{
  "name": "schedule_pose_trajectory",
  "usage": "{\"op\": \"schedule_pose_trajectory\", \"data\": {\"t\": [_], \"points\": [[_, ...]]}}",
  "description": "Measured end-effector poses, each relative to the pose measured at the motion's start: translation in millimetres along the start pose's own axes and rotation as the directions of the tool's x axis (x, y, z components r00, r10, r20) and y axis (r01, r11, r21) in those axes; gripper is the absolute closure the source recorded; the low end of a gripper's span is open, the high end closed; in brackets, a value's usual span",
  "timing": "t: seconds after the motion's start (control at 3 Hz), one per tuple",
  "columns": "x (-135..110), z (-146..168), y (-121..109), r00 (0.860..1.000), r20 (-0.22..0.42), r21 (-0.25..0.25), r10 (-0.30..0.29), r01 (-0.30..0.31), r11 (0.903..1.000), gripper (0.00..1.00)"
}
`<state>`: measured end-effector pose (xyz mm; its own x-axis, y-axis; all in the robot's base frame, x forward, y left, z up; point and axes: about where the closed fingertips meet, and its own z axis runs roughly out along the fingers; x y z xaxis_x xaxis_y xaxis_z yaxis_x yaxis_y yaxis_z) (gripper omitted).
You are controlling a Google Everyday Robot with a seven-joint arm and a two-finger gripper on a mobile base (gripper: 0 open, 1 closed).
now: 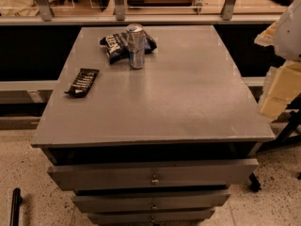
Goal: Pick redbull can
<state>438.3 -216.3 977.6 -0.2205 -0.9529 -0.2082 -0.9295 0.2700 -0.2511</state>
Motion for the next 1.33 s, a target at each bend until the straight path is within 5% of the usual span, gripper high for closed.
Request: {"op": "schedule_pose_trajectory", "data": {"t": [0.33,0.67,1.0,1.33], "points": [[0,0,0,1.000,0.000,0.000,0.000,0.000,1.0000,0.00],[-14,6,-29,0.997,0.074,0.017,0.034,-0.035,0.9992,0.00],[-66,11,-79,0.978,0.204,0.061,0.041,-0.054,0.9967,0.00],[-134,11,-116,0.932,0.360,0.094,0.043,-0.082,0.9922,0.00]]}}
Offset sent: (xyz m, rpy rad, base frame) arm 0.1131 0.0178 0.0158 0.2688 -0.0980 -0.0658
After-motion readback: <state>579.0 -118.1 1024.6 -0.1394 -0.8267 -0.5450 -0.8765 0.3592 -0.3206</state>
